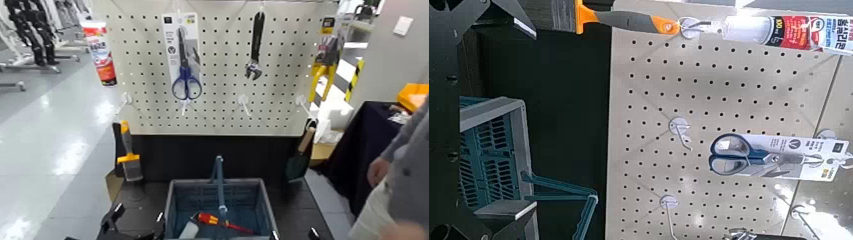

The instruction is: Put the blue scissors into the crate.

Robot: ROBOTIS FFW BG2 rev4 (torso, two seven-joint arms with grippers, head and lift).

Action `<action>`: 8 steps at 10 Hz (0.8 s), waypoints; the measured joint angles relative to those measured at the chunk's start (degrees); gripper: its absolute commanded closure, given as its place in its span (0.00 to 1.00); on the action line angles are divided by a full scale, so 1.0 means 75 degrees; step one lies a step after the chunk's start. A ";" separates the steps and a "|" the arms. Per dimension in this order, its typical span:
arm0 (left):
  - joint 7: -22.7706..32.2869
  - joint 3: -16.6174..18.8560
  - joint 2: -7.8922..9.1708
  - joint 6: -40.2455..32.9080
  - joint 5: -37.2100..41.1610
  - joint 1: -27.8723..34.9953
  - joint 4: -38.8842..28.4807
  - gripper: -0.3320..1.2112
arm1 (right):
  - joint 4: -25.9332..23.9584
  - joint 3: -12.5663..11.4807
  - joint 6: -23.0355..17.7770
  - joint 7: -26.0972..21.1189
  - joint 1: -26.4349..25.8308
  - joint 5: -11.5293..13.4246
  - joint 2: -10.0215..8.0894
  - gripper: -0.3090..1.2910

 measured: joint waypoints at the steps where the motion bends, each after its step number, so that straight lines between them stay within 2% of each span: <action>1: 0.0012 -0.0001 -0.0001 0.0031 -0.0003 0.0013 -0.0001 0.29 | 0.0003 -0.0001 0.0000 0.0000 0.0003 0.0000 0.0000 0.33; 8: 0.0015 -0.0023 0.0000 0.0134 -0.0016 -0.0039 -0.0051 0.30 | -0.0003 -0.0002 -0.0013 0.0000 0.0006 -0.0012 0.0000 0.33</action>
